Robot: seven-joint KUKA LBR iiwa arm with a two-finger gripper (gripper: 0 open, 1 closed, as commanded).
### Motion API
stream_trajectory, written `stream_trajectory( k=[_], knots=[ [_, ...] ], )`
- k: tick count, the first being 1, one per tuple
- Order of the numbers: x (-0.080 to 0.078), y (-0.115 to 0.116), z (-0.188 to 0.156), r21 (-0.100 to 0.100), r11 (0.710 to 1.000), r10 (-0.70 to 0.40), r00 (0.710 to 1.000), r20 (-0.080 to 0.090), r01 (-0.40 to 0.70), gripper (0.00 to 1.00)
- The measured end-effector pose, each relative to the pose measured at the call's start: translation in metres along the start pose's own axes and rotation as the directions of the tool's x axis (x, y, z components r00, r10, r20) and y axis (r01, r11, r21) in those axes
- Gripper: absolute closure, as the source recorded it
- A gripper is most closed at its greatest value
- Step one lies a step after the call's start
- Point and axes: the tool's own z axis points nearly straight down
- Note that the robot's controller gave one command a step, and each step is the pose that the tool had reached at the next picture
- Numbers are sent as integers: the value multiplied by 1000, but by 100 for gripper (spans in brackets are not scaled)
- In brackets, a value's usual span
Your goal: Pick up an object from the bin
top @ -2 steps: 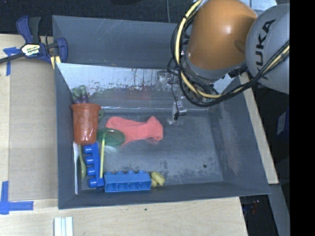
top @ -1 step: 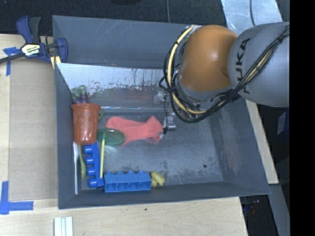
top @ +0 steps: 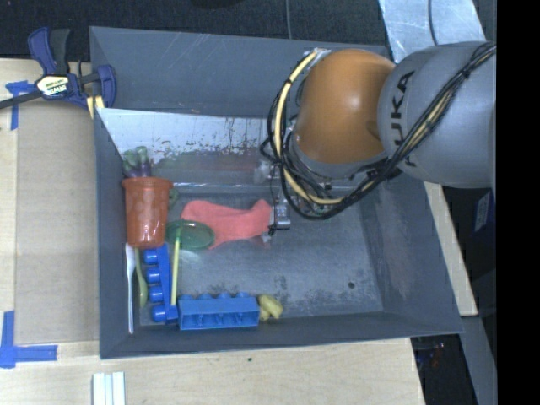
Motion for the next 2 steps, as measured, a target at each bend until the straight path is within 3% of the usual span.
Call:
stream_trajectory(
  k=[1, 2],
  knots=[
    [10, -10, 41, -1, 1000, -1, 1000, 11, 1, 0],
    [15, -2, 84, -2, 996, -84, 996, 16, 84, 0]
  ],
)
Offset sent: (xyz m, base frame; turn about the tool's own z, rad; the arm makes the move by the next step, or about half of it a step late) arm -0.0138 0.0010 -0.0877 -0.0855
